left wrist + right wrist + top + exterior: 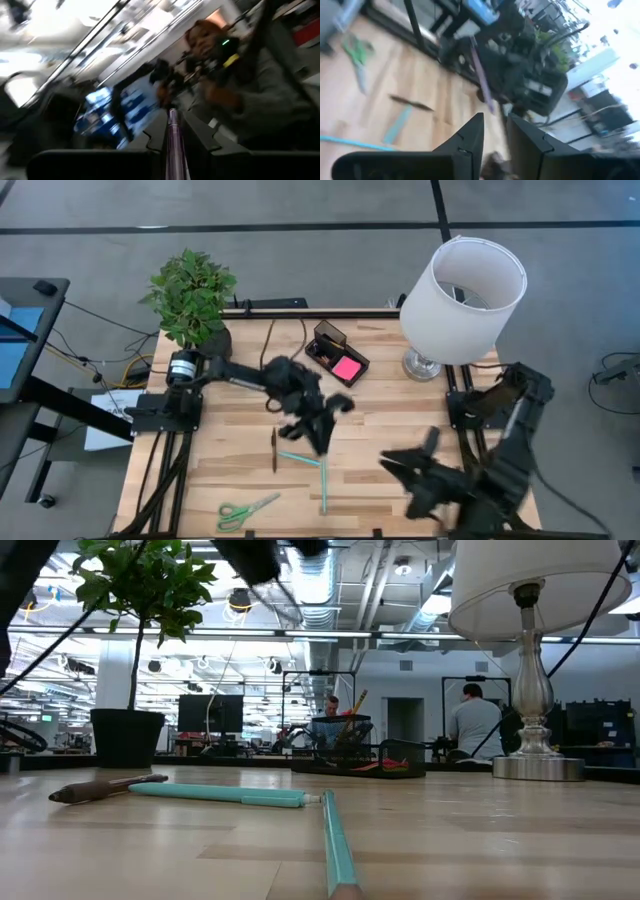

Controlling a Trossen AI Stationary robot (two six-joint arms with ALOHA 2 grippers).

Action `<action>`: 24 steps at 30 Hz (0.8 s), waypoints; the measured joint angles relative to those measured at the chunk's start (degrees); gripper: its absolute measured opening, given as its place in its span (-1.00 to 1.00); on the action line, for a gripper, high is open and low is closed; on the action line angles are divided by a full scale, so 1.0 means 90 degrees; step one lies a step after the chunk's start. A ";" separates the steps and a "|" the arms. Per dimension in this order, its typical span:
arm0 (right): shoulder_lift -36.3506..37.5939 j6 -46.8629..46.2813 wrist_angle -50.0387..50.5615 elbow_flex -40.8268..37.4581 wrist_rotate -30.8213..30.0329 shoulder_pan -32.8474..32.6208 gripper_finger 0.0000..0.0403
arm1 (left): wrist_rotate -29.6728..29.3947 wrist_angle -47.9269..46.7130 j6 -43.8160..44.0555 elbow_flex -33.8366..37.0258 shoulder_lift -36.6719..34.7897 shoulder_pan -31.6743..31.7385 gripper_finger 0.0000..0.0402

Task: Pick and place office supplies into organizer
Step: Put the purple pen into the desk organizer

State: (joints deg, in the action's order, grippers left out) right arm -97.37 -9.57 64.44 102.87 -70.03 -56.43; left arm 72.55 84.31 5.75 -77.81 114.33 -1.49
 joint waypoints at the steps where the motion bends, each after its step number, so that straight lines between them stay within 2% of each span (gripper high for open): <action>1: 0.0040 -0.0433 0.0130 0.0000 -0.0084 -0.0193 -0.61 | -0.0050 0.0001 -0.0070 0.0074 0.0002 0.0163 -0.85; 5: -0.0022 -0.1508 0.0290 0.0000 -0.0114 -0.0766 -0.61 | -0.0724 0.0000 -0.0212 0.0225 0.0013 0.0856 -0.85; 12: -0.0738 -0.1772 0.0289 0.0000 -0.0066 -0.1086 -0.61 | -0.2464 -0.0180 0.0516 0.0225 0.0020 0.1969 -0.85; 19: -0.1546 -0.1772 0.0271 0.0000 -0.0110 -0.1034 -0.61 | -0.3414 -0.0655 0.0789 0.0224 0.0023 0.2829 -0.85; 24: -0.1832 -0.1776 0.0272 -0.0004 -0.0108 -0.0907 -0.61 | -0.3751 -0.1801 0.1463 0.0225 0.0023 0.3195 -0.85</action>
State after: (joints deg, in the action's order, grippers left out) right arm -113.85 -25.56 66.89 102.83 -71.01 -64.59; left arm 38.78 68.10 18.92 -75.79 114.54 27.26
